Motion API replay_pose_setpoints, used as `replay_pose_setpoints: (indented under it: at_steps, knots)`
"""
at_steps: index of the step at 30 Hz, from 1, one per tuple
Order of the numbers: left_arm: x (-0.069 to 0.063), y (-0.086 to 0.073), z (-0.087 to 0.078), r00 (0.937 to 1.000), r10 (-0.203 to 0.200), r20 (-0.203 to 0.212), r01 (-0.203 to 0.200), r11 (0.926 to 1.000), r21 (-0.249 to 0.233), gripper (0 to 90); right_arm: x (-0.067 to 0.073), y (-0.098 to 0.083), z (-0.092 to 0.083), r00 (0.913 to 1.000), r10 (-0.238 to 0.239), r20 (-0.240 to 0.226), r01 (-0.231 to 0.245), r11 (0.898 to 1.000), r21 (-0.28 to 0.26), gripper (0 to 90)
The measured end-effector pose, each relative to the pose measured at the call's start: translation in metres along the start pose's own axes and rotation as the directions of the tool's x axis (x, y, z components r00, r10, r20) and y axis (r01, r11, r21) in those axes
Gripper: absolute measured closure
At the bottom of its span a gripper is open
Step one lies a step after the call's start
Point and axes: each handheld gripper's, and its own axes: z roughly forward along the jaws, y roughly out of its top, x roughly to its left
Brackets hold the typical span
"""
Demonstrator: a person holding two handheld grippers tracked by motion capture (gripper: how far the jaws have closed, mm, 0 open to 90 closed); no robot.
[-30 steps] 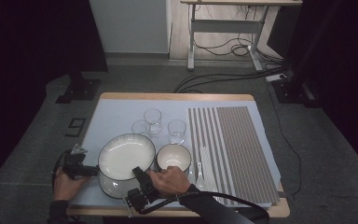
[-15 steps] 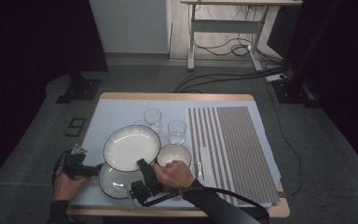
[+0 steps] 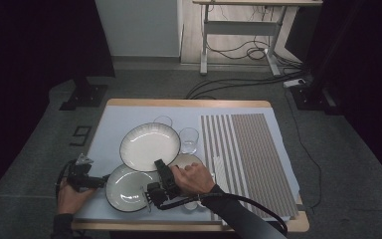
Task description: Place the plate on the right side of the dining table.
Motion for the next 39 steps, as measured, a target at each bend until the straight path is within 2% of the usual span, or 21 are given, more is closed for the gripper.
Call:
replay_pose_setpoints:
  at_steps: [8,22,36,39]
  knots:
    - [0.000,0.000,0.000,1.0000,0.000,0.001,0.000,1.0000,0.001,0.0,-0.006,-0.012,0.002,0.9999,-0.001,0.015,0.000,0.999,0.034,78.5]
    - [0.000,0.000,0.000,1.0000,0.000,0.000,0.000,1.0000,0.000,0.0,-0.014,-0.041,0.002,0.9986,0.038,0.037,-0.042,0.993,0.106,78.5]
    - [0.000,0.000,0.000,1.0000,0.000,0.001,0.000,1.0000,0.001,0.0,-0.019,-0.071,0.000,0.9960,0.064,0.063,-0.074,0.980,0.183,78.5]
    - [0.000,0.000,0.000,1.0000,-0.001,0.001,0.001,1.0000,0.001,0.0,-0.020,-0.081,-0.001,0.9948,0.075,0.069,-0.088,0.975,0.204,78.5]
